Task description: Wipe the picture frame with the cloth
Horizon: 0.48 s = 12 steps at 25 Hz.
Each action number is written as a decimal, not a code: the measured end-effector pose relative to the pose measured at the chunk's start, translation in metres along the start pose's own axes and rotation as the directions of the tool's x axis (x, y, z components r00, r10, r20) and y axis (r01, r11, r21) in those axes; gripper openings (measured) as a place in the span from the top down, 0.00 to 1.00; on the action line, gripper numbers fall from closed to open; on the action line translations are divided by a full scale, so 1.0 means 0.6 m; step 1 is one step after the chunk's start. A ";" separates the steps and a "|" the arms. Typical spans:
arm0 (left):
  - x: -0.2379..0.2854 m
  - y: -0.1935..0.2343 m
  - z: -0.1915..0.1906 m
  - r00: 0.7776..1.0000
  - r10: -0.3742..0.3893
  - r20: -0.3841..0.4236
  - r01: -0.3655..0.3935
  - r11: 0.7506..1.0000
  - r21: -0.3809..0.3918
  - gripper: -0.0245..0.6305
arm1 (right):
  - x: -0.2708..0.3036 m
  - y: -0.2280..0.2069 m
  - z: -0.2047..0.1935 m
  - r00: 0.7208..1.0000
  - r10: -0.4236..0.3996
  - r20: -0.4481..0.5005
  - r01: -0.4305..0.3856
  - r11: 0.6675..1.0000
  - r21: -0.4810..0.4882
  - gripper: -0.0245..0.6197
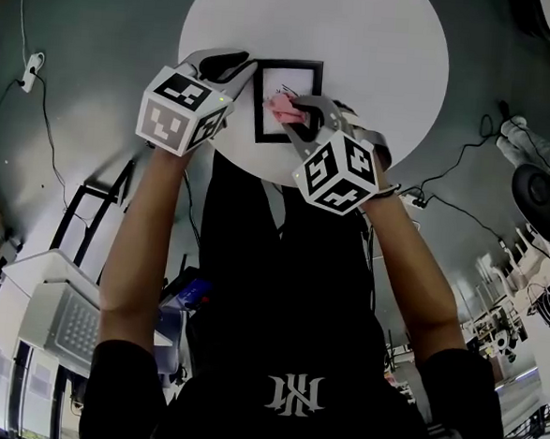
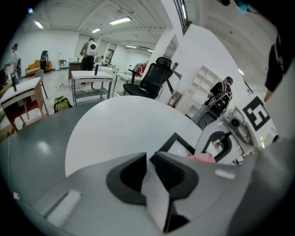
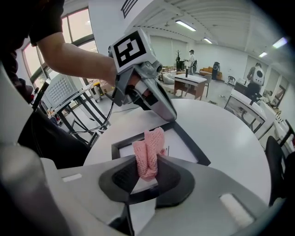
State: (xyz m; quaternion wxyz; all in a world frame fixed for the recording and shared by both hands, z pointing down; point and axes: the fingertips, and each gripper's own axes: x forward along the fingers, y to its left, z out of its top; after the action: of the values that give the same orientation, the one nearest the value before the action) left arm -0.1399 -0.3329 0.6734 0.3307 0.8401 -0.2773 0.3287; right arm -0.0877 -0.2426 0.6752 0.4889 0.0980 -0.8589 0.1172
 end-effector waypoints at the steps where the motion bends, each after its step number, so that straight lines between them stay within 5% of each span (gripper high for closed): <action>1: -0.001 -0.001 0.000 1.000 0.002 0.000 -0.002 1.000 0.001 0.88 | -0.002 0.008 -0.004 1.000 0.011 -0.005 -0.011 1.000 -0.001 0.84; 12: 0.002 -0.003 0.001 1.000 0.016 0.009 -0.016 1.000 -0.001 0.88 | -0.023 0.075 -0.027 0.994 0.101 -0.029 -0.101 0.995 0.015 0.84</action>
State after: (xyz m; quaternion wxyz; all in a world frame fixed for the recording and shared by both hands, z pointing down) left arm -0.1379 -0.3325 0.6732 0.3273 0.8392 -0.2856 0.3273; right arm -0.0800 -0.1939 0.6665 0.4945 0.0561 -0.8544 0.1492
